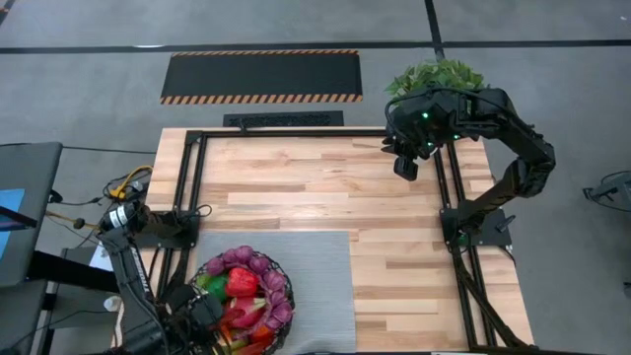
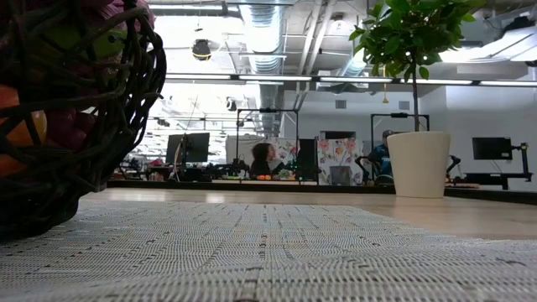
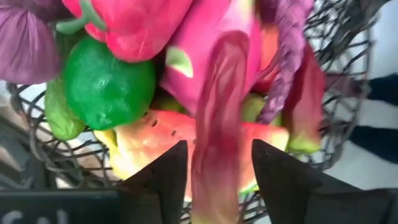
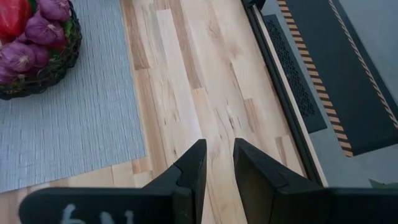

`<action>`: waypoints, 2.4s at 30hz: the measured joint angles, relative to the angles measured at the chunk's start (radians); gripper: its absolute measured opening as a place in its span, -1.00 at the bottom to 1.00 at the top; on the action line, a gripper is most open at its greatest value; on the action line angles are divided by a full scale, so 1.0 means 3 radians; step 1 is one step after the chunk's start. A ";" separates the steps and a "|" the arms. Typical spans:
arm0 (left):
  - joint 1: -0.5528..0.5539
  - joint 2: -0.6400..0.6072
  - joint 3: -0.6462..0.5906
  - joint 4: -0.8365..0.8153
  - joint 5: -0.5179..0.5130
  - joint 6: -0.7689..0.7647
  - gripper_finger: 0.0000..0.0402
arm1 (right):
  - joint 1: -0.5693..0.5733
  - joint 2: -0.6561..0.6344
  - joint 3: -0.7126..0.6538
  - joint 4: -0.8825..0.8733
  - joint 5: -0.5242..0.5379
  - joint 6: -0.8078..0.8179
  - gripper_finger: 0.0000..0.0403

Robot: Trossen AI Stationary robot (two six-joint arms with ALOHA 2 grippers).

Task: Build produce basket
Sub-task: Put the red chili pepper into the black wire basket, then return to Home Position

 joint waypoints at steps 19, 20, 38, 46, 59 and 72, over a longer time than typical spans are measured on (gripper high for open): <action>0.0126 -0.0239 -0.0074 -0.0197 -0.0593 -0.0401 0.17 | 0.0000 0.0000 0.0000 0.0051 0.0002 -0.0124 -0.48; 0.0140 -0.0291 -0.0073 -0.0201 -0.0684 -0.0411 0.18 | 0.0000 0.0000 0.0000 0.0074 0.0001 -0.0156 -0.48; 0.0774 -0.1411 -0.0071 0.0374 -0.1763 0.0538 0.18 | -0.0043 -0.0032 0.0001 0.0044 0.0044 -0.0222 -0.48; 0.0885 -0.1791 -0.0063 0.0616 -0.1749 0.1623 0.18 | -0.0037 -0.0410 0.0003 0.0477 -0.0148 -0.0480 -0.48; 0.0908 -0.2362 -0.0072 0.0567 -0.2383 0.2684 0.18 | -0.0281 -0.1138 -0.0444 0.1177 -0.1019 -0.0518 -0.48; 0.0980 -0.2911 -0.1266 0.2492 -0.1645 0.3058 0.18 | -0.0348 -0.2511 -0.3475 0.3746 -0.1339 0.0574 -0.48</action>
